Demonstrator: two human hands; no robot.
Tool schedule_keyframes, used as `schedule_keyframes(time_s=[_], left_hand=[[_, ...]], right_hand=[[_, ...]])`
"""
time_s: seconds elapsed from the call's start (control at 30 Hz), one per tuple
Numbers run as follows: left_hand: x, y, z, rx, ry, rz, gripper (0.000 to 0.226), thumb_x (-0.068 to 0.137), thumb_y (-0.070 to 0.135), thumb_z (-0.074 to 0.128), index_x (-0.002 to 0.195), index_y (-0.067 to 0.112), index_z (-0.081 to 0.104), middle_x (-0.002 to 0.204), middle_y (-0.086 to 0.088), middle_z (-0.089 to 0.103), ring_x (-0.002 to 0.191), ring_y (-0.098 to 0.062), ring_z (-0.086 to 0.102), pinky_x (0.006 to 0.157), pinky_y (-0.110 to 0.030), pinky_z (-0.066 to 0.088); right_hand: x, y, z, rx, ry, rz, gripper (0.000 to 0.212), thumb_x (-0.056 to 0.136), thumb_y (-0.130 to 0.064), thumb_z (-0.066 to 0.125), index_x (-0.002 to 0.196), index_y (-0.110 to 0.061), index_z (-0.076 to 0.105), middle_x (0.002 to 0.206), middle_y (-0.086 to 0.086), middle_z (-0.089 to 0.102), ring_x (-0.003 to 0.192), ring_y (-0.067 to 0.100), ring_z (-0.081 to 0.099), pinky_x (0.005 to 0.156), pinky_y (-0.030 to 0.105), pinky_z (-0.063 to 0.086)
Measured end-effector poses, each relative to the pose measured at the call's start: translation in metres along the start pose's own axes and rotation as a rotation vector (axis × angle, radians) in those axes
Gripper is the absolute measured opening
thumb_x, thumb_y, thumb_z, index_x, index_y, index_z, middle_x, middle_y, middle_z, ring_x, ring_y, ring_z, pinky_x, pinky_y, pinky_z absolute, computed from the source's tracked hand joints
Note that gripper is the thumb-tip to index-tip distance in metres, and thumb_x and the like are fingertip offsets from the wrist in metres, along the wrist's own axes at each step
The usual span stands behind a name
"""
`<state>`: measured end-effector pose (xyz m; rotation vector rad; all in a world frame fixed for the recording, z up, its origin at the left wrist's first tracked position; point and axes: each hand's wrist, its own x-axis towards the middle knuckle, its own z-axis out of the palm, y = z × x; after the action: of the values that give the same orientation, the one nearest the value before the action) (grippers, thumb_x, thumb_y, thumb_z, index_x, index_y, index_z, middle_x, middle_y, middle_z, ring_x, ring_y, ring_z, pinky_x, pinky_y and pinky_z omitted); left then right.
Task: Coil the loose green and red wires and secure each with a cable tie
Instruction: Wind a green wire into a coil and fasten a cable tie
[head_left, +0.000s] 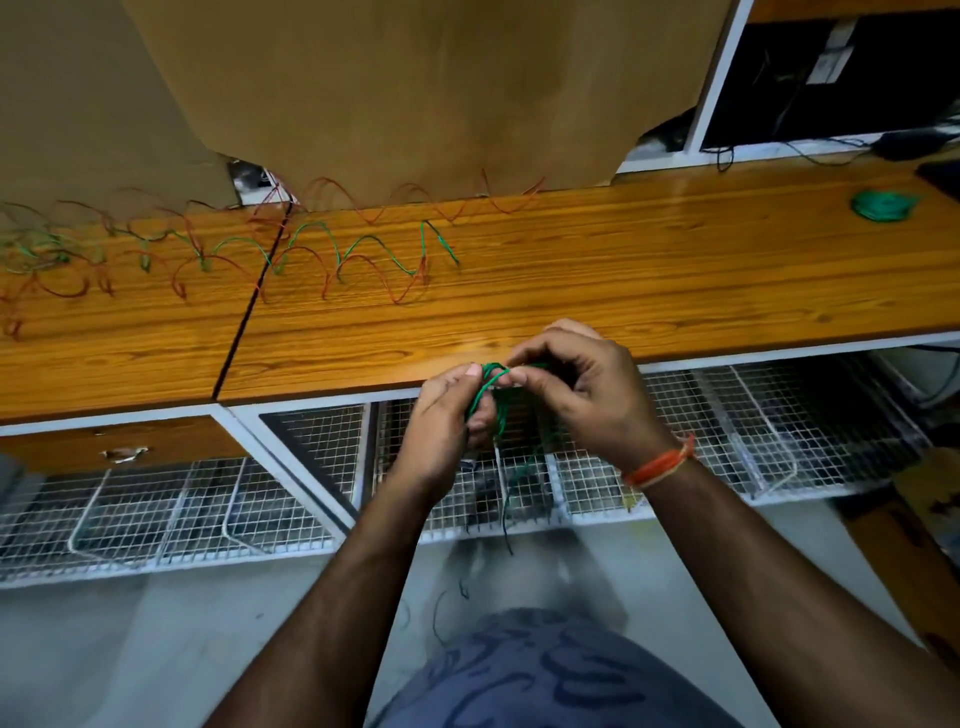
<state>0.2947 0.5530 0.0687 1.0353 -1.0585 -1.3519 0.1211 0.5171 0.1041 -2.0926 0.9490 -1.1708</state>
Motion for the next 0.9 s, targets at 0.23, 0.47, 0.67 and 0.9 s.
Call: schedule_keyframes(time_s=[0.23, 0.47, 0.67, 0.9], left_hand=[[0.009, -0.014, 0.059, -0.026, 0.008, -0.015, 0.034, 0.100, 0.036, 0.045, 0.082, 0.013, 0.063, 0.052, 0.006, 0.028, 0.046, -0.010, 0.018, 0.051, -0.032, 0.010], [0.007, -0.019, 0.088, -0.270, 0.140, -0.035, 0.028, 0.106, 0.027, 0.041, 0.082, 0.015, 0.049, 0.048, 0.011, 0.028, 0.038, -0.003, 0.017, 0.041, -0.018, 0.009], [0.017, -0.016, 0.098, -0.549, 0.124, -0.154, 0.026, 0.097, 0.028, 0.044, 0.076, 0.015, 0.052, 0.046, 0.011, 0.028, 0.035, -0.002, 0.021, 0.038, -0.018, 0.017], [0.021, -0.017, 0.106, -0.821, -0.018, -0.209, 0.040, 0.099, 0.030, 0.039, 0.080, 0.009, 0.066, 0.046, 0.007, 0.038, 0.040, -0.005, 0.035, 0.047, -0.019, 0.026]], right_hand=[[-0.009, 0.052, -0.036, 0.178, 0.030, 0.143, 0.013, 0.089, -0.011, 0.077, 0.099, -0.018, 0.072, 0.097, -0.001, 0.070, 0.093, 0.012, 0.065, 0.083, 0.027, 0.054], [-0.022, 0.077, -0.043, 0.537, -0.276, 0.507, 0.037, 0.110, -0.024, 0.043, 0.111, 0.005, 0.066, 0.086, 0.003, 0.067, 0.062, -0.003, 0.057, 0.051, 0.013, 0.041], [-0.020, 0.079, -0.031, 0.643, -0.142, 0.456, 0.037, 0.107, -0.037, 0.044, 0.078, -0.016, 0.053, 0.068, -0.006, 0.049, 0.061, 0.007, 0.044, 0.059, 0.025, 0.036], [-0.013, 0.077, -0.024, 0.643, 0.085, 0.430, 0.039, 0.099, -0.050, 0.047, 0.069, -0.027, 0.051, 0.064, -0.007, 0.043, 0.062, 0.011, 0.038, 0.059, 0.031, 0.032]])
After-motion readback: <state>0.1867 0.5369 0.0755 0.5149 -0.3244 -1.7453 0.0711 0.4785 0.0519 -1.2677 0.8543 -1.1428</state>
